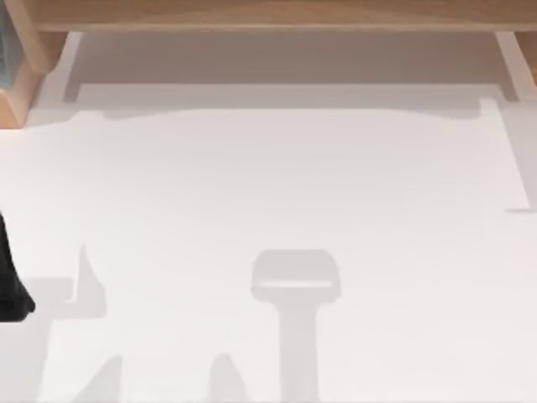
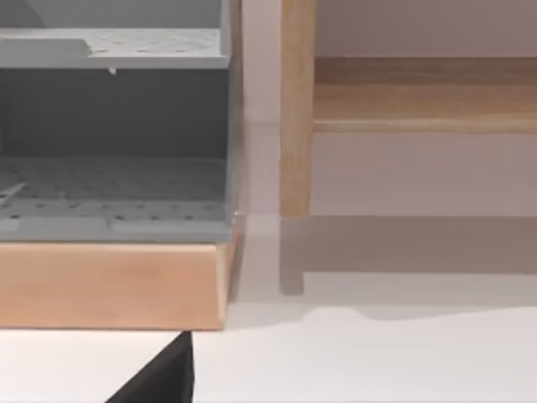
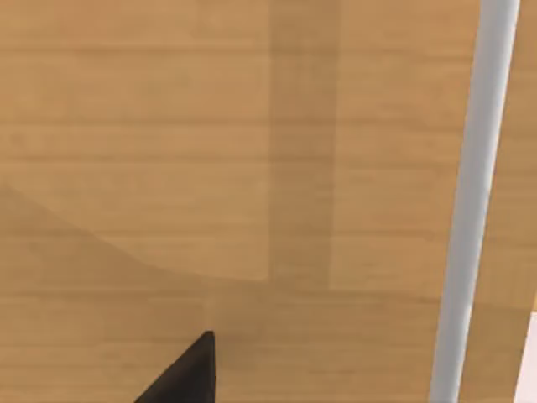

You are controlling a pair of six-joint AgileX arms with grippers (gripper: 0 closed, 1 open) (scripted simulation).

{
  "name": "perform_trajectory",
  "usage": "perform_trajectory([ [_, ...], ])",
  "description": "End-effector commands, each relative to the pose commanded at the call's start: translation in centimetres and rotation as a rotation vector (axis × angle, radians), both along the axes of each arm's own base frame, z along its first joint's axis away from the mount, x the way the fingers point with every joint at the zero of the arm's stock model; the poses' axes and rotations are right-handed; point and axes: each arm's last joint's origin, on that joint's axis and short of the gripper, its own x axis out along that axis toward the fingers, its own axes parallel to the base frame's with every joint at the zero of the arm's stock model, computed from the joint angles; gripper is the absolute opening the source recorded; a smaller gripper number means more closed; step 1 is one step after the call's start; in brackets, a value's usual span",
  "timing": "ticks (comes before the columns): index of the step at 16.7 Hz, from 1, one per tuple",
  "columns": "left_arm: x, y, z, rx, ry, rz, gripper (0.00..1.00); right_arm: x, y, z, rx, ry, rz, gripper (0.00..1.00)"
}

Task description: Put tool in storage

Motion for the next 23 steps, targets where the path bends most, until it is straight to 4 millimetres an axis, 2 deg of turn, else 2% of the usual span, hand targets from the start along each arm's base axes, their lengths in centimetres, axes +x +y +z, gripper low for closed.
perform_trajectory([
  [10, 0.0, 0.0, 0.0, 0.0, 0.0, 0.0, 1.0, 0.0, 0.0, 0.0, 0.0, 0.0, 0.0, 0.02],
  [20, 0.0, 0.0, 0.0, 0.0, 0.0, 0.0, 1.0, 0.1, 0.0, -0.1, 0.006, 0.006, -0.001, 0.0],
  [23, 0.0, 0.0, 0.0, 0.0, 0.0, 0.0, 1.0, 2.0, 0.0, -0.4, 0.011, 0.013, 0.004, 0.0],
])
